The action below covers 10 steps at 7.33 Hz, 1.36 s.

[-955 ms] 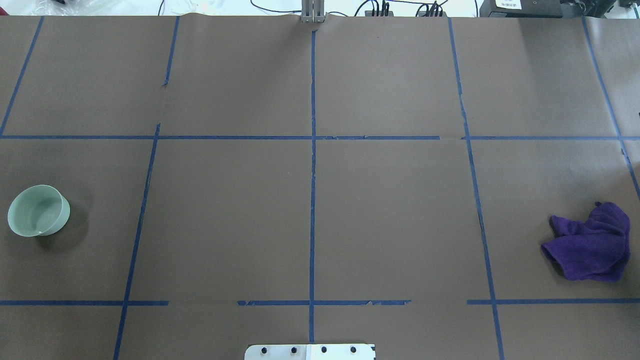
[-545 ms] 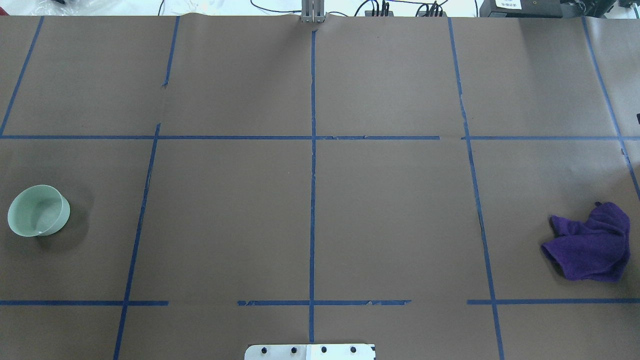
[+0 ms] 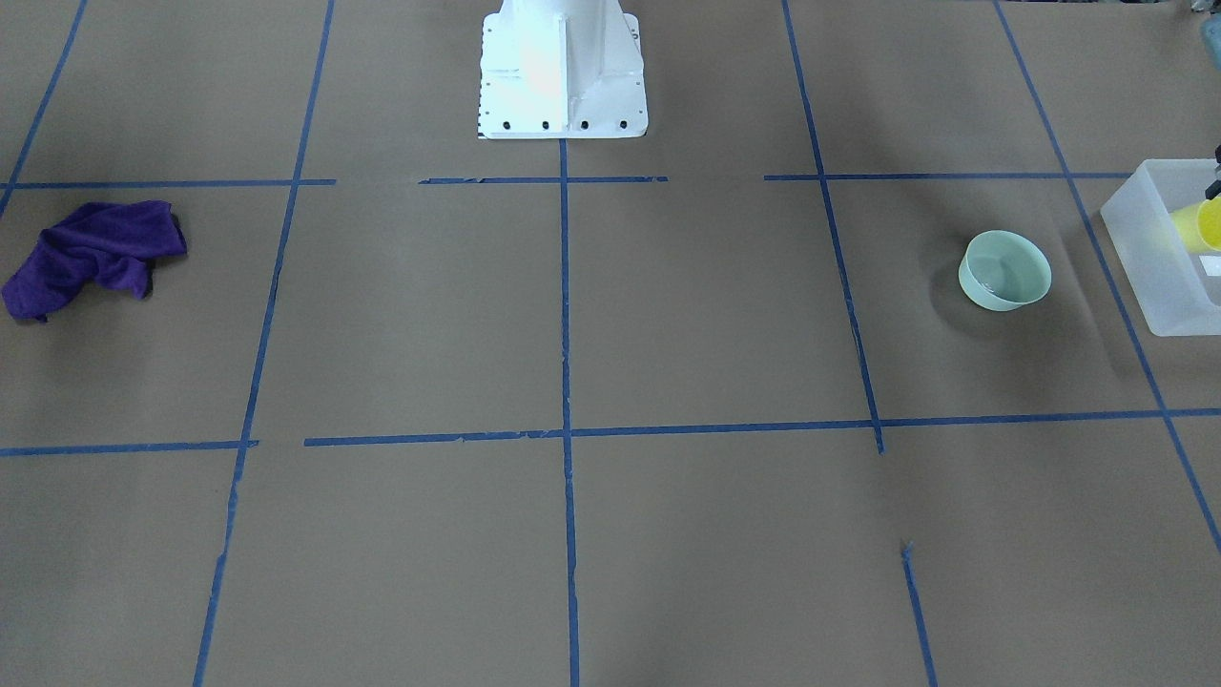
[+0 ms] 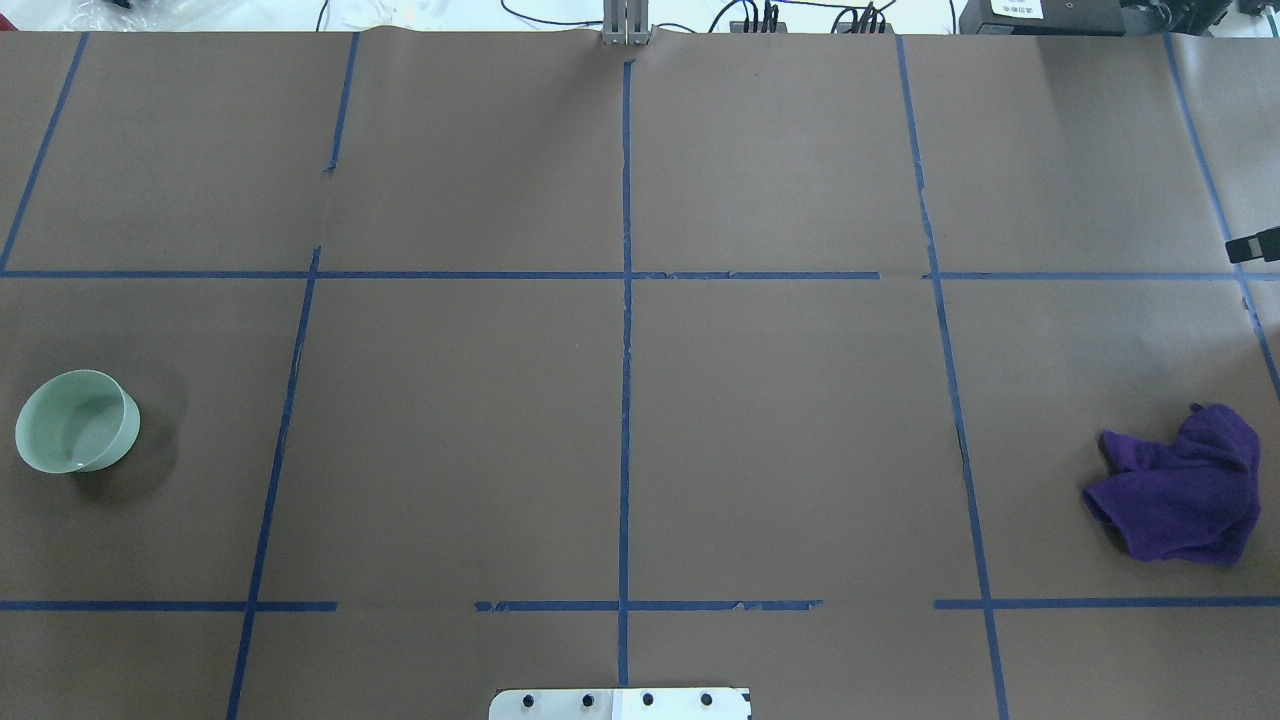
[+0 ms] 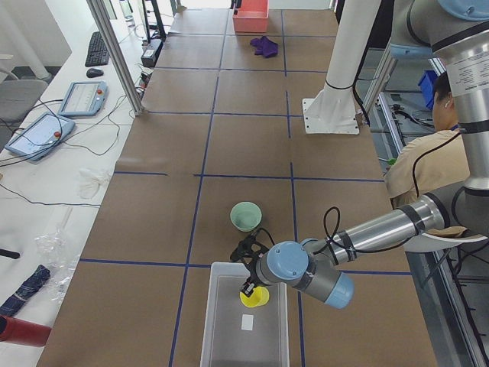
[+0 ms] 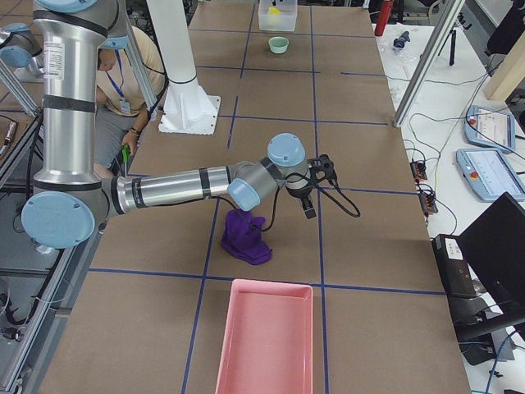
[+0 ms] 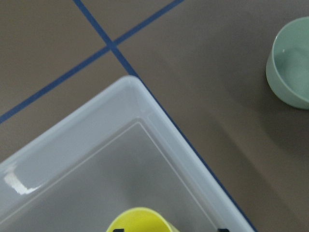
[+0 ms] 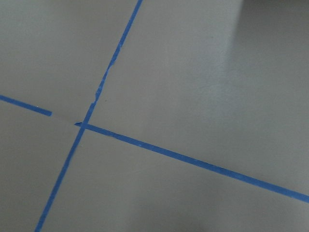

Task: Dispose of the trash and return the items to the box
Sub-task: 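Reach the right gripper down and grasp the purple cloth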

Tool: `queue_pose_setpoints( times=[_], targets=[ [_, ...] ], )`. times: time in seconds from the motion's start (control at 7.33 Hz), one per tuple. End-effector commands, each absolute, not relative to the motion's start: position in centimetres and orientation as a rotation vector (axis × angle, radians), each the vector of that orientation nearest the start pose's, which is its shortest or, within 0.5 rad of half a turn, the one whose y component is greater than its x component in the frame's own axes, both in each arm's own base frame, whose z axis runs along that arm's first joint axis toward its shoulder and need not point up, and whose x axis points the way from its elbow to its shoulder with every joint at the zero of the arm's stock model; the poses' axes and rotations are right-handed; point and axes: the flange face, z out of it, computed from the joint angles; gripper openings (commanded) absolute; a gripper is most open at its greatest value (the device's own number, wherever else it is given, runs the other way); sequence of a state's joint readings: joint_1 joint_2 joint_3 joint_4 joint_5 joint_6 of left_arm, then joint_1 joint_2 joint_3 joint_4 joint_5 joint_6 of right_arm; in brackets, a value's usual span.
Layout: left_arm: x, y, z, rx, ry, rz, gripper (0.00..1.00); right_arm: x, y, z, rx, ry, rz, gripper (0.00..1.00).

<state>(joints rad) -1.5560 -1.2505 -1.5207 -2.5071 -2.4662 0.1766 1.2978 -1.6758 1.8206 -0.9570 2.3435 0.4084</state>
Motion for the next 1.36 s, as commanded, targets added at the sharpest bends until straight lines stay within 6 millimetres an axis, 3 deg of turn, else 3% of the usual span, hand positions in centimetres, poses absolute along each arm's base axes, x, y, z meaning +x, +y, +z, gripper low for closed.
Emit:
queue_pose_setpoints(
  times=[0.0,0.27,0.41,0.68,0.82,0.95,1.23],
  targets=[
    [-5.0,-40.5,65.3,0.655,0.842,0.379,1.00,-11.3,-41.1,53.3,0.472,-0.970,-0.164,1.00],
    [-4.9,-44.2,62.7,0.669,0.840,0.385,1.00,-13.4,-34.4,59.8,0.430,-0.810,-0.199,1.00],
    [-4.9,-45.0,62.1,0.675,0.840,0.387,1.00,-13.8,-32.3,61.3,0.410,-0.780,-0.260,0.98],
    [-4.9,-45.3,61.4,0.687,0.839,0.394,1.00,-14.1,-31.1,65.2,0.374,-0.726,-0.367,0.32],
    [-4.9,-45.4,61.3,0.690,0.840,0.396,1.00,-14.1,-31.1,65.4,0.372,-0.724,-0.371,0.05],
    [-4.9,-45.3,61.0,0.694,0.840,0.395,1.00,-14.4,-31.4,65.1,0.379,-0.726,-0.372,0.00],
    [-4.9,-45.2,61.1,0.693,0.838,0.394,1.00,-15.1,-32.5,64.2,0.400,-0.735,-0.373,0.00]
  ],
)
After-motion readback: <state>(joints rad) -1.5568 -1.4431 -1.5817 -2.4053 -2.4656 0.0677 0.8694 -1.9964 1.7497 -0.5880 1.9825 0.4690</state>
